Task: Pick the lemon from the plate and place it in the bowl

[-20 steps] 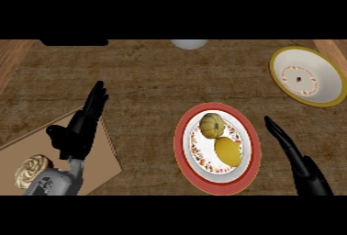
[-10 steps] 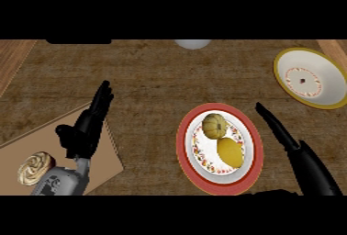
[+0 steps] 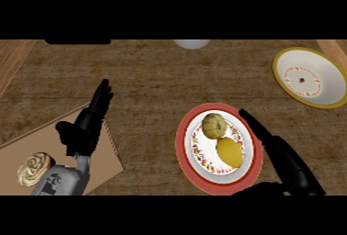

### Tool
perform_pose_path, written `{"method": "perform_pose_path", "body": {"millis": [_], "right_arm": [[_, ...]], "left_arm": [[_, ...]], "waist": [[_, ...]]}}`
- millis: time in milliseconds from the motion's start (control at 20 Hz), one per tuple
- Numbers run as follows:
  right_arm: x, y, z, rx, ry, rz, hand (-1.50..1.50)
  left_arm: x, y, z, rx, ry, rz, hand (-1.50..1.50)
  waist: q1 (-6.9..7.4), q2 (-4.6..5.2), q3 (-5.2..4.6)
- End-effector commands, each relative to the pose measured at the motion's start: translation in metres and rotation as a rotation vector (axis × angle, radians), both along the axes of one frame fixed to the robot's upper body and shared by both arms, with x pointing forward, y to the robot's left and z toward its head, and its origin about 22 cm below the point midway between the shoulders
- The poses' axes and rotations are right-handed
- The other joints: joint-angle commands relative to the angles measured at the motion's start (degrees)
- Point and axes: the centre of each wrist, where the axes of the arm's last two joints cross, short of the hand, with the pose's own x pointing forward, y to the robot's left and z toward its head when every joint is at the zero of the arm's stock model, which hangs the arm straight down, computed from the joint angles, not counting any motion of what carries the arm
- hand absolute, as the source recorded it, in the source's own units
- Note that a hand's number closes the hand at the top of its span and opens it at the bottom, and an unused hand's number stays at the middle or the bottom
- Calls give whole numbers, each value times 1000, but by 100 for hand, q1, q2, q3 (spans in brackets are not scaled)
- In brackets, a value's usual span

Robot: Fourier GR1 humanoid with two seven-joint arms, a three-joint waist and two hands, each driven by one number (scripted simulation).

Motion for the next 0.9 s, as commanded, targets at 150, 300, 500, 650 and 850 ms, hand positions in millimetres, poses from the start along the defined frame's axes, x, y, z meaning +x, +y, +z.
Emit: {"method": "perform_pose_path", "body": {"millis": [150, 300, 500, 650, 850], "right_arm": [[-4, -22, -19, 32, 20, 37, -150], [-10, -40, -13, 111, 12, 45, -150], [-10, -34, -39, 166, -18, 40, -150], [-13, -19, -23, 190, 9, 46, -150], [-24, -26, -29, 229, 40, 52, -150]], "left_arm": [[10, 9, 1, -14, 9, 24, 0], [-5, 11, -6, -6, -14, 1, 0], [-2, 3, -9, 7, 9, -6, 0], [-8, 10, 1, 5, -7, 1, 0], [5, 23, 10, -8, -2, 11, 0]], "waist": [[-27, -2, 2], [-30, -4, 2], [-29, 0, 3], [-17, -5, 1], [-34, -4, 1]]}}
